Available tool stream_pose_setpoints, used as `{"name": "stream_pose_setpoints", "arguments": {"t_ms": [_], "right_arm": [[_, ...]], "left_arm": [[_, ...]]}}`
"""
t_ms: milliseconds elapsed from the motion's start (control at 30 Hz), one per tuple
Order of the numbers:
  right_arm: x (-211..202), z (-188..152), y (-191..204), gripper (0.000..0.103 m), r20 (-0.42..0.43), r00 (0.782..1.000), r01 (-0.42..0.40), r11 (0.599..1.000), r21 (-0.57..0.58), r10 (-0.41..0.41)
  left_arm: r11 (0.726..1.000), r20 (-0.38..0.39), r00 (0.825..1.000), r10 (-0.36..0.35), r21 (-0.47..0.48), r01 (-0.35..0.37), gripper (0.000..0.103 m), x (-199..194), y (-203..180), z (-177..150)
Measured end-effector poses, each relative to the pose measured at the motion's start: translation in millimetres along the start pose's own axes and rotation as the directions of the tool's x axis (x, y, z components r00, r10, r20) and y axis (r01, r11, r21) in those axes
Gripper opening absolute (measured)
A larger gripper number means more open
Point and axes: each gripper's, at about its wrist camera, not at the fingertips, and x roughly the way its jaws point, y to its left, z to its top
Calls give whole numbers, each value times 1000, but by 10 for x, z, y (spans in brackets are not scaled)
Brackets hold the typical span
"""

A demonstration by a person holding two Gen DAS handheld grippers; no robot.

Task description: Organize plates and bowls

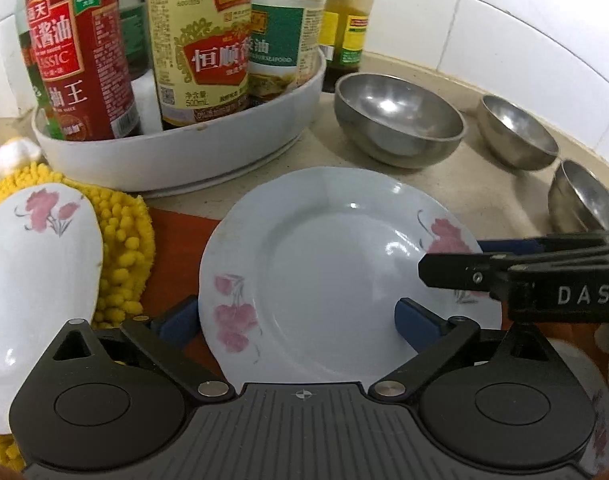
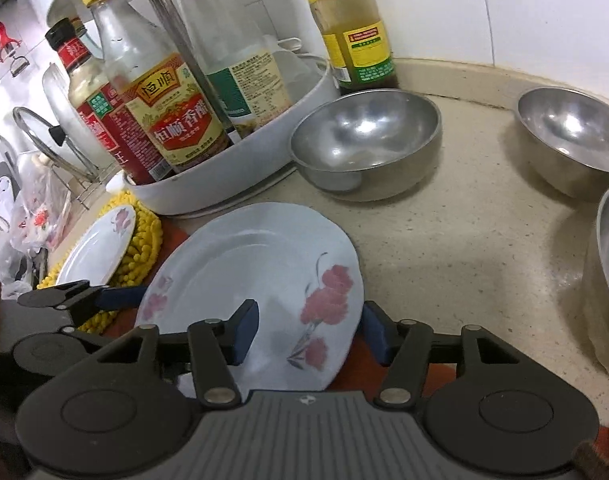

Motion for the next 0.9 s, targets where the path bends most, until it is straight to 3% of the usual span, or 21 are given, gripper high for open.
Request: {"name": "stream_pose_setpoints", "arguments": {"t_ms": [133,900], "right_arm": [[2,32,-43,53,-8,1000,-12,998,57,13],[-330,115,150,52,56,997,-50,997,65,47]], "left_arm": [[999,-17,1000,-13,-52,12,97,-30,66,58],[998,82,996,43,-39,-40,96,-507,17,64]]}}
